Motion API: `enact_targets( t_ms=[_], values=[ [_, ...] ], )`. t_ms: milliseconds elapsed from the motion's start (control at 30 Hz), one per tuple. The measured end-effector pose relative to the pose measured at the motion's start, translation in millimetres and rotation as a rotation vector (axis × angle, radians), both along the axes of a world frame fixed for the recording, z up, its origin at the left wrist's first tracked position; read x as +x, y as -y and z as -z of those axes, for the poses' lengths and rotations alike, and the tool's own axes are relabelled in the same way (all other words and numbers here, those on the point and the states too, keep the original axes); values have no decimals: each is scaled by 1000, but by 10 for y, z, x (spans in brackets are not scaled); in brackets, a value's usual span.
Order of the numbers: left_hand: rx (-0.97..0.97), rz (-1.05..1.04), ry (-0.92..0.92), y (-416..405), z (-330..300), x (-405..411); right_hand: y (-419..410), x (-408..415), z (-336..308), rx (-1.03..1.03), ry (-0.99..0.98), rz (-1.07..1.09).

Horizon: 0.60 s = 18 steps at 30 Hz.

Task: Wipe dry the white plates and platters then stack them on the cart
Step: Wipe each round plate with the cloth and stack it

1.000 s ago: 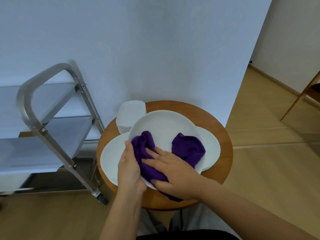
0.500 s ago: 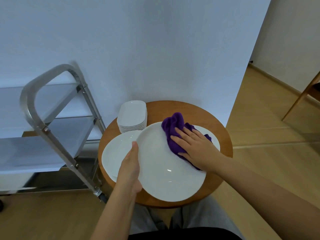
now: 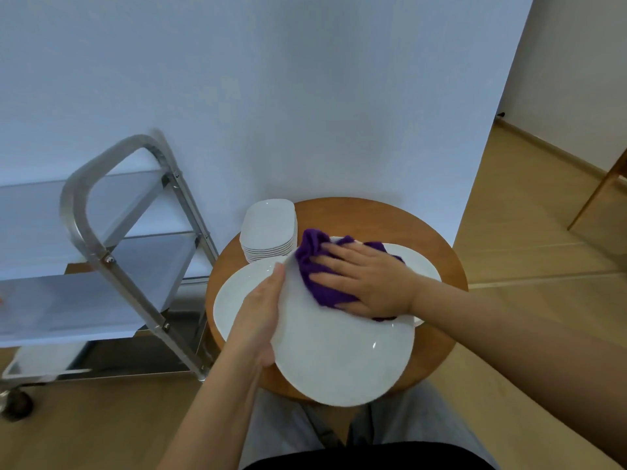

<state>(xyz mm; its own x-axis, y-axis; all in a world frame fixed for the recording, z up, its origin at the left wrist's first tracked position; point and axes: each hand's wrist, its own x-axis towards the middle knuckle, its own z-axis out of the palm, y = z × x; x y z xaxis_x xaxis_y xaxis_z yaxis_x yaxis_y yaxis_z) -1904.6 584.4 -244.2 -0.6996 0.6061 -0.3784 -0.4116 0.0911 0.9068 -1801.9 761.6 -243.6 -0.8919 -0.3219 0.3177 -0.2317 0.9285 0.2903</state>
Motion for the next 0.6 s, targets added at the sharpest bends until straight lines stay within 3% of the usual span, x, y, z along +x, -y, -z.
enact_targets(
  t_ms=[233, 433, 600],
  values=[
    [55, -140, -119, -24, -156, 46, 69, 179, 269, -350, 22, 382],
    [63, -303, -90, -182, -138, 79, 601, 399, 588, -666, 139, 395],
    [22, -312, -47, -313, -135, 250, 842, 315, 558, -661, -185, 347]
  ],
)
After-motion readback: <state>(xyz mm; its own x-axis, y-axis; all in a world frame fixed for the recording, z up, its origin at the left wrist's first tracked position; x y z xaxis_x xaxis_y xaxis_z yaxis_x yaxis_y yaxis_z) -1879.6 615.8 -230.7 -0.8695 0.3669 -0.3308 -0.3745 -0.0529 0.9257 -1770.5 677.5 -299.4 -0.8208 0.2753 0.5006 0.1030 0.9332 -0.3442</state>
